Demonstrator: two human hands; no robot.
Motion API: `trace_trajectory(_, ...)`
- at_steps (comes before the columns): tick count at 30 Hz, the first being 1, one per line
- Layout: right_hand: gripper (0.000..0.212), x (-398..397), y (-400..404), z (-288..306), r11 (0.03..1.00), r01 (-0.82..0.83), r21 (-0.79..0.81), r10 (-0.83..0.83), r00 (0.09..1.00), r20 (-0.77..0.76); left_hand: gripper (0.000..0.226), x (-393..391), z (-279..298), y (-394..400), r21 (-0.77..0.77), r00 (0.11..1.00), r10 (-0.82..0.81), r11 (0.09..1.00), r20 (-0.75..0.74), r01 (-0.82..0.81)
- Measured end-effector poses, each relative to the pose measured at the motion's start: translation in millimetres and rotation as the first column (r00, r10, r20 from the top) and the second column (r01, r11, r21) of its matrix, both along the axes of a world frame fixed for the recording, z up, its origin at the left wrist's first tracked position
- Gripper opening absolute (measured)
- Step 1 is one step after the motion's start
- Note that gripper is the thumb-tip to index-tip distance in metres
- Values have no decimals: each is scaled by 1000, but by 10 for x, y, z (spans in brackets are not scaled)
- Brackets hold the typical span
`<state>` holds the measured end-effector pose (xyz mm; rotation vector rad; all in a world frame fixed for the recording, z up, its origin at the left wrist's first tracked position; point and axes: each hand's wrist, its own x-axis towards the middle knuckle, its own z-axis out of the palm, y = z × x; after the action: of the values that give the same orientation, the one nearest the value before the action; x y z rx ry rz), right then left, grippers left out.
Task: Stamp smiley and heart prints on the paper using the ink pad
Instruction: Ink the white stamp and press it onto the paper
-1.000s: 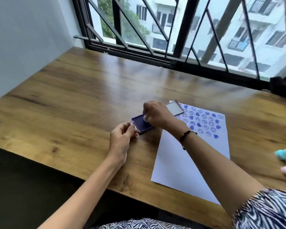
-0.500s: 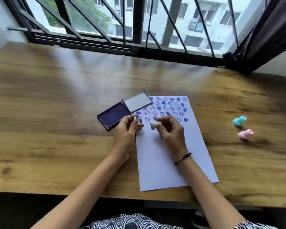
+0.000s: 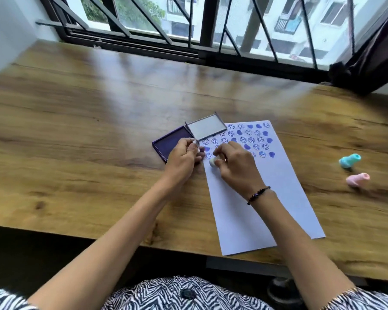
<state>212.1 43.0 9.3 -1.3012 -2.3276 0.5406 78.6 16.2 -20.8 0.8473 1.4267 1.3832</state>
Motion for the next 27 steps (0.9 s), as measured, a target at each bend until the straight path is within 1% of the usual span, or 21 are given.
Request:
trace_trajectory(8,11,-99,-10,6,990,-71,125,37,966,255,15,-47,32,9,-71,999,-32,997,9,32)
trace_trajectory(14,10,-172,28,9,985,-143,102,96,925,368,13,-32,119,-9,-111,999,-42,993,-23,40)
trace_trajectory(22,13,-199,19,22,982,-158,102,108,918,382,14,-19,150,-5,-111,996,-59,992,-62,52)
trace_trajectory(27,12,-181,27,14,987,-149,54,122,933,339,15,2,180,-23,-123,993,-62,991,-104,49)
